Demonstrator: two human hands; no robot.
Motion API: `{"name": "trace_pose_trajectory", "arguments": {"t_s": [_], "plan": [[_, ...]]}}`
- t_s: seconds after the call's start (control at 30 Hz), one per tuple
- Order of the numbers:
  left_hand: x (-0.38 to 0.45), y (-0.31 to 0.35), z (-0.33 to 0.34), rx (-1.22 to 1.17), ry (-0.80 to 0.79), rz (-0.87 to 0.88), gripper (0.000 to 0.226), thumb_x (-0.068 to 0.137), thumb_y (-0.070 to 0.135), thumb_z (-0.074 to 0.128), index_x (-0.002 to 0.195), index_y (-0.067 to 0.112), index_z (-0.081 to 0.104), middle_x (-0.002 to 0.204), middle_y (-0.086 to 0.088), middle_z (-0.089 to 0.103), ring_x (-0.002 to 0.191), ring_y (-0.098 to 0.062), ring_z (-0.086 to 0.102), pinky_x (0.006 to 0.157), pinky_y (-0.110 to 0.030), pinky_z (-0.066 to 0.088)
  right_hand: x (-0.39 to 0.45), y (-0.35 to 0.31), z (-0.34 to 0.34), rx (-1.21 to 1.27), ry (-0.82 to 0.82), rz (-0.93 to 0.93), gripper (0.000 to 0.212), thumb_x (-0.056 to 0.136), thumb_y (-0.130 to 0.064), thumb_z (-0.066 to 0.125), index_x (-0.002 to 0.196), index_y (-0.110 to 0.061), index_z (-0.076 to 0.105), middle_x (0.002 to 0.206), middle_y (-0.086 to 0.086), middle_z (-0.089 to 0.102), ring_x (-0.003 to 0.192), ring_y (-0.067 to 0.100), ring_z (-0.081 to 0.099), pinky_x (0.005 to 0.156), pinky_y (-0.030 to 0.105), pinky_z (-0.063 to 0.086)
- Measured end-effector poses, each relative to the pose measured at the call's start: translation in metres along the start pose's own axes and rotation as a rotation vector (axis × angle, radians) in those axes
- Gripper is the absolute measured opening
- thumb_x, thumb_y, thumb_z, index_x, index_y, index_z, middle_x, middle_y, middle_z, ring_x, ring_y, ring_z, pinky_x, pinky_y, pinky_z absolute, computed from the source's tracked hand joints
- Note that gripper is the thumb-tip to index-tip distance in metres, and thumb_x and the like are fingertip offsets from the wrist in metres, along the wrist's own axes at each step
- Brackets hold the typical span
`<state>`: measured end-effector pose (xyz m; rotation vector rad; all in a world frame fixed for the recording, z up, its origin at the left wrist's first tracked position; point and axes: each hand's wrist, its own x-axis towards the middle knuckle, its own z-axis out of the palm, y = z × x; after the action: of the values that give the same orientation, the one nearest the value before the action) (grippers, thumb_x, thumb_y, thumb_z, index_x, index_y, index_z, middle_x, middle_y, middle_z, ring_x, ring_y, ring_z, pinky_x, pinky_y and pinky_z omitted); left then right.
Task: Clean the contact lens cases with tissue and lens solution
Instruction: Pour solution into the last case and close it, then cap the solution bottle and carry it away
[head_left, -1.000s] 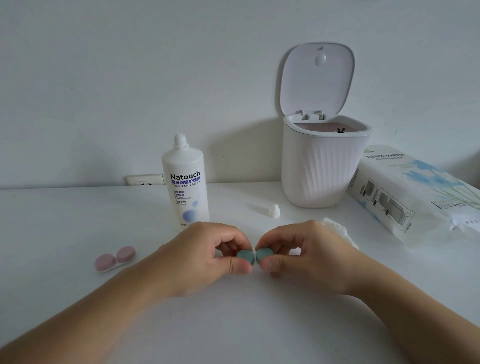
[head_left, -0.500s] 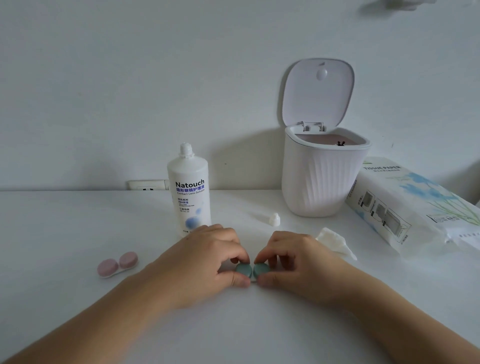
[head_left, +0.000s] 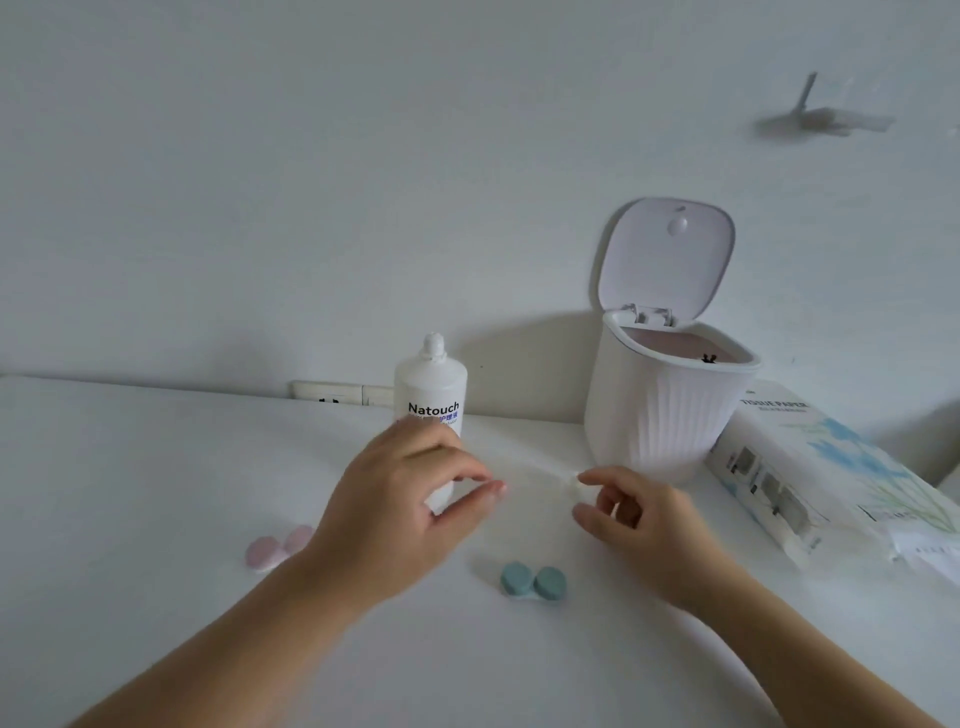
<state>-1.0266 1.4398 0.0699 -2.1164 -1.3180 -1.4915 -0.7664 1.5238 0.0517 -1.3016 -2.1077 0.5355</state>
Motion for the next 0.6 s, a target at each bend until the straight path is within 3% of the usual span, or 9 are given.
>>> {"name": "trace_pose_trajectory", "arguments": {"t_s": [0.1, 0.17, 0.27, 0.37, 0.43, 0.5, 0.6], "plan": [[0.004, -0.008, -0.005, 0.028, 0.23, -0.108, 0.023, 0.087, 0.035, 0.068, 0.089, 0.013, 0.074, 0.091, 0.002, 0.057, 0.084, -0.022, 0.058, 0.077, -0.034, 0.048, 0.016, 0.0, -0.002, -0.134, 0.001, 0.061, 0.04, 0.089, -0.051, 0.066, 0.124, -0.032, 0.063, 0.074, -0.013, 0.062, 0.065, -0.001, 0.056, 0.057, 0.013, 0.041], [0.005, -0.011, -0.006, -0.049, 0.281, -0.295, 0.027, 0.084, 0.04, 0.069, 0.102, 0.02, 0.065, 0.106, 0.016, 0.051, 0.095, -0.022, 0.055, 0.085, -0.033, 0.047, 0.025, -0.003, 0.0, -0.237, -0.029, 0.08, 0.048, 0.089, -0.055, 0.062, 0.13, -0.03, 0.059, 0.074, -0.011, 0.062, 0.067, 0.001, 0.057, 0.061, 0.018, 0.043], [0.001, -0.018, -0.002, -0.181, 0.213, -0.57, 0.06, 0.075, 0.052, 0.073, 0.126, 0.034, 0.048, 0.122, 0.026, 0.043, 0.115, -0.014, 0.049, 0.096, -0.029, 0.042, 0.038, -0.012, 0.003, -0.341, -0.121, 0.121, 0.055, 0.091, -0.056, 0.058, 0.137, -0.026, 0.052, 0.081, -0.01, 0.064, 0.08, 0.01, 0.062, 0.076, 0.033, 0.054], [-0.001, -0.026, 0.004, -0.267, 0.095, -0.714, 0.082, 0.066, 0.063, 0.072, 0.138, 0.041, 0.041, 0.134, 0.024, 0.047, 0.127, -0.007, 0.043, 0.102, -0.03, 0.036, 0.046, -0.019, 0.008, -0.445, -0.15, 0.152, 0.056, 0.091, -0.055, 0.056, 0.138, -0.025, 0.051, 0.109, -0.001, 0.068, 0.1, 0.02, 0.064, 0.087, 0.039, 0.054], [-0.001, -0.027, 0.008, -0.269, 0.031, -0.726, 0.068, 0.066, 0.061, 0.073, 0.127, 0.049, 0.046, 0.123, 0.033, 0.052, 0.124, -0.001, 0.045, 0.095, -0.028, 0.038, 0.048, -0.022, 0.013, -0.497, -0.137, 0.154, 0.044, 0.093, -0.05, 0.055, 0.129, -0.025, 0.057, 0.114, 0.001, 0.067, 0.098, 0.022, 0.062, 0.081, 0.035, 0.052], [0.0, -0.026, 0.011, -0.268, 0.014, -0.737, 0.05, 0.066, 0.056, 0.076, 0.109, 0.053, 0.05, 0.106, 0.04, 0.057, 0.109, 0.012, 0.051, 0.079, -0.021, 0.041, 0.047, -0.025, 0.018, -0.515, -0.144, 0.144, 0.027, 0.096, -0.042, 0.052, 0.113, -0.023, 0.062, 0.11, 0.002, 0.066, 0.09, 0.02, 0.059, 0.072, 0.031, 0.047], [0.0, -0.026, 0.011, -0.261, -0.001, -0.765, 0.05, 0.065, 0.058, 0.076, 0.107, 0.05, 0.05, 0.101, 0.05, 0.053, 0.094, 0.024, 0.052, 0.066, -0.018, 0.042, 0.044, -0.029, 0.02, -0.463, -0.137, 0.128, 0.019, 0.097, -0.036, 0.055, 0.101, -0.021, 0.066, 0.101, 0.001, 0.067, 0.085, 0.02, 0.059, 0.071, 0.032, 0.049]]}}
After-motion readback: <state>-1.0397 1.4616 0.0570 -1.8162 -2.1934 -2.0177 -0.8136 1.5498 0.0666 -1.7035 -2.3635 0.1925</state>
